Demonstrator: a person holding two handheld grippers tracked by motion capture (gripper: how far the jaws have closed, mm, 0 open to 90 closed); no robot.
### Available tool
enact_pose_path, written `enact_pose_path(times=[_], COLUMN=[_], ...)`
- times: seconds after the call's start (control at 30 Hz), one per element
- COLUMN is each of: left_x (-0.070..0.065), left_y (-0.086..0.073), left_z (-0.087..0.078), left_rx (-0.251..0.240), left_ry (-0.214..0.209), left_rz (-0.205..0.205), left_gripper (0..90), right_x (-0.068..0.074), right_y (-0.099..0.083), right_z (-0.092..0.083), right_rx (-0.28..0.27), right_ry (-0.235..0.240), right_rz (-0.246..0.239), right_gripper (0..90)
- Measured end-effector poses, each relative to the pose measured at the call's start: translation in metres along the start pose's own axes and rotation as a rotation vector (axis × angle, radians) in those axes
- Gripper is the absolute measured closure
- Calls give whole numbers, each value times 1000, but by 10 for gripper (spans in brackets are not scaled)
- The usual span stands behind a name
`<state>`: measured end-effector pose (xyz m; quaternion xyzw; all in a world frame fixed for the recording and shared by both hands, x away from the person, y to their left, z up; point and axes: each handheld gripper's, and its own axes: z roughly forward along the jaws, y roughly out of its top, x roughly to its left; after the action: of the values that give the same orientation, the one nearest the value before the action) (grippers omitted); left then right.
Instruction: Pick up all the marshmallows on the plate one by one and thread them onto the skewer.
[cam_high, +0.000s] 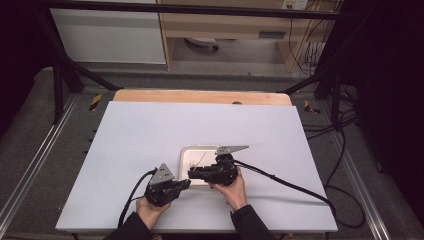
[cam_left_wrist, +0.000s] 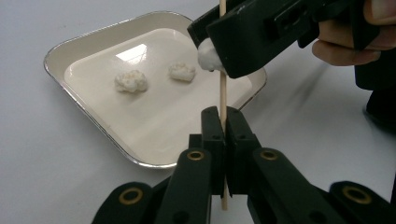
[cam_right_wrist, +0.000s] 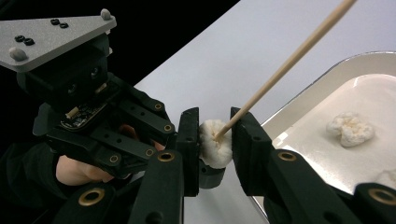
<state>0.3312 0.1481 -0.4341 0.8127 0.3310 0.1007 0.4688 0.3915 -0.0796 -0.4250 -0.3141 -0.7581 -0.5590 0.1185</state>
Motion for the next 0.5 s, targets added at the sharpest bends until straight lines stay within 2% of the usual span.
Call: enact_pose_path(times=[0.27, 0.5], left_x=[1, 5], left_y=[-1, -2], left_z=[1, -4], left_rx=[2, -1], left_ry=[-10, -5], left_rz=[-7, -10], left_gripper=[882, 882], right_x=[1, 6], right_y=[-2, 4], right_z=[1, -10], right_rx=[8, -4], right_ry=[-12, -77], right_rz=[-17, -93], right_gripper=[722, 561])
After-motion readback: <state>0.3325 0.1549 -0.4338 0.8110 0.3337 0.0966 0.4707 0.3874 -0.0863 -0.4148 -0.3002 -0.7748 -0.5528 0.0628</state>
